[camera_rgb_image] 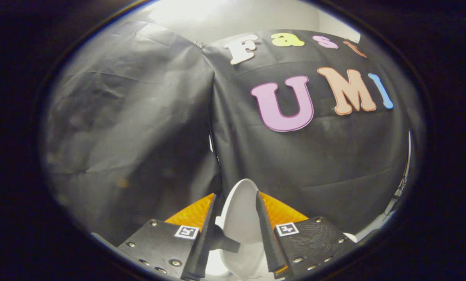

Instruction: Open the toilet lid.

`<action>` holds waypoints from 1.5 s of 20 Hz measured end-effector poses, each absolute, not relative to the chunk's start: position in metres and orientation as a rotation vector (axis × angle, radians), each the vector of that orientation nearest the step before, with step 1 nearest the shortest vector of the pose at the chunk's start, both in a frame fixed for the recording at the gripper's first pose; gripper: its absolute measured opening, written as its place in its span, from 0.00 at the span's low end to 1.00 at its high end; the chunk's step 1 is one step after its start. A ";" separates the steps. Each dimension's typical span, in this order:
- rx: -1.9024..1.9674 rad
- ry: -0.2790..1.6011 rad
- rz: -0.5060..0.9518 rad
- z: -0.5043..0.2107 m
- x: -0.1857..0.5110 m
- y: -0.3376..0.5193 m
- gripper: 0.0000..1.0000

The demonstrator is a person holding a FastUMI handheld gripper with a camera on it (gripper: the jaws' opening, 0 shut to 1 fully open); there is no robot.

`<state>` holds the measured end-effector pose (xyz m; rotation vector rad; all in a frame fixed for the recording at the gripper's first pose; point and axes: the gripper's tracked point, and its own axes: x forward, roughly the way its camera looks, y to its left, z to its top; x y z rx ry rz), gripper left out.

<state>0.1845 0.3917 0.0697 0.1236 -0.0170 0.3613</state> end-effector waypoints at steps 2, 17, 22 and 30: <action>0.110 -0.039 0.347 0.081 0.179 0.367 0.57; -0.094 0.001 -0.072 0.041 0.103 0.067 0.58; -0.099 0.027 -0.213 0.014 0.076 -0.006 0.58; -0.018 0.112 -0.291 -0.044 0.060 -0.039 0.59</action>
